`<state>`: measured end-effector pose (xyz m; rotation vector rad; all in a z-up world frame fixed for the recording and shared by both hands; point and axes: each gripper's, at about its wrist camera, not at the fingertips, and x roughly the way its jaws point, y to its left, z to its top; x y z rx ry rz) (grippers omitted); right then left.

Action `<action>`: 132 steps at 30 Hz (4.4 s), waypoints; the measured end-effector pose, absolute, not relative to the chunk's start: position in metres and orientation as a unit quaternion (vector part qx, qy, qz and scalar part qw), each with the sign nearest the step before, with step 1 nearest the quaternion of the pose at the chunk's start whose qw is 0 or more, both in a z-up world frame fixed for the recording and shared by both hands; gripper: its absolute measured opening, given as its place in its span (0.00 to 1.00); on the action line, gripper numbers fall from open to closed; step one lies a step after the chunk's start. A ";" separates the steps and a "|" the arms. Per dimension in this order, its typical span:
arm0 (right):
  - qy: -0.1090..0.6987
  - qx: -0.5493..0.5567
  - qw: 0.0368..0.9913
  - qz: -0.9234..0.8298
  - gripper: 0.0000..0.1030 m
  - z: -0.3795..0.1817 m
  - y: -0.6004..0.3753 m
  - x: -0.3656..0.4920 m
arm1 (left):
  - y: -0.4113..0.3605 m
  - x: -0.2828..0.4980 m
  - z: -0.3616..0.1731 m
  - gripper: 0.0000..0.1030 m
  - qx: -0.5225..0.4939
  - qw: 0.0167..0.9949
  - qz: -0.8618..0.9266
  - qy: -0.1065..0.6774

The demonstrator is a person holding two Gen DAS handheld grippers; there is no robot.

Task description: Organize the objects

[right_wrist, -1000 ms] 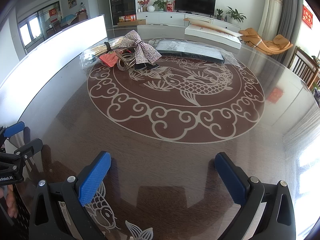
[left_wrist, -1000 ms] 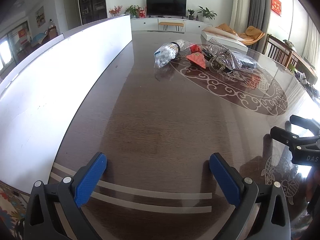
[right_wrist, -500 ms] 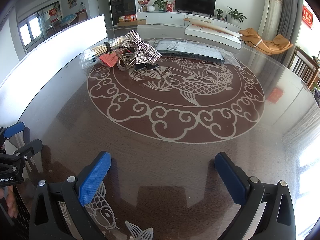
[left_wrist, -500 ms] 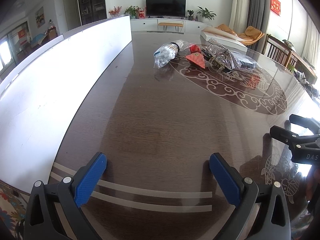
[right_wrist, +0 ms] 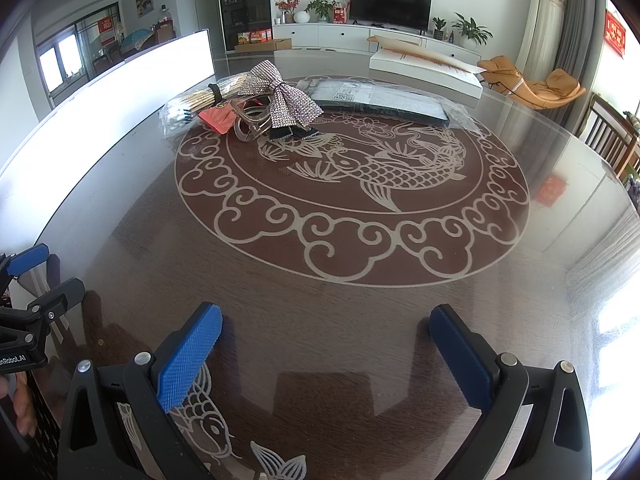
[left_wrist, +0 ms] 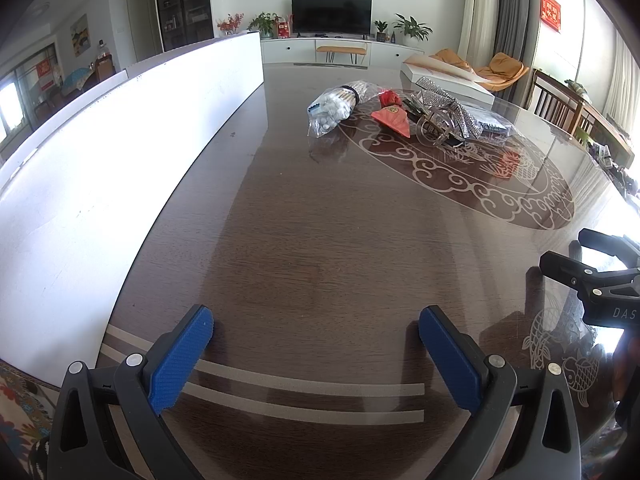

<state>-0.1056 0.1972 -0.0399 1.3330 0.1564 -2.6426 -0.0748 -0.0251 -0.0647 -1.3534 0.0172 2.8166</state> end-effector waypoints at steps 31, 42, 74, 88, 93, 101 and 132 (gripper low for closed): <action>0.053 0.448 0.089 -0.888 1.00 -0.040 0.197 -0.106 | -0.025 -0.075 -0.065 1.00 -0.433 0.008 0.902 0.006; 0.053 0.448 0.089 -0.888 1.00 -0.040 0.198 -0.106 | -0.025 -0.075 -0.066 1.00 -0.432 0.008 0.902 0.006; -0.002 0.575 0.167 -0.801 0.56 -0.007 0.181 -0.227 | -0.025 -0.084 -0.066 1.00 -0.431 0.010 0.902 0.006; 0.077 0.464 0.161 -0.868 0.55 -0.026 0.173 -0.190 | -0.024 -0.082 -0.067 1.00 -0.428 0.011 0.904 0.007; 0.059 0.463 0.155 -0.871 0.55 -0.027 0.185 -0.181 | -0.027 -0.091 -0.065 1.00 -0.457 0.032 0.889 0.009; 0.025 0.446 0.181 -0.876 0.53 -0.012 0.194 -0.150 | -0.054 -0.212 -0.017 1.00 -0.432 0.056 0.898 -0.060; 0.022 0.354 0.334 -0.873 0.51 0.102 0.095 -0.145 | -0.159 -0.158 0.081 0.29 -0.343 -0.024 0.933 -0.103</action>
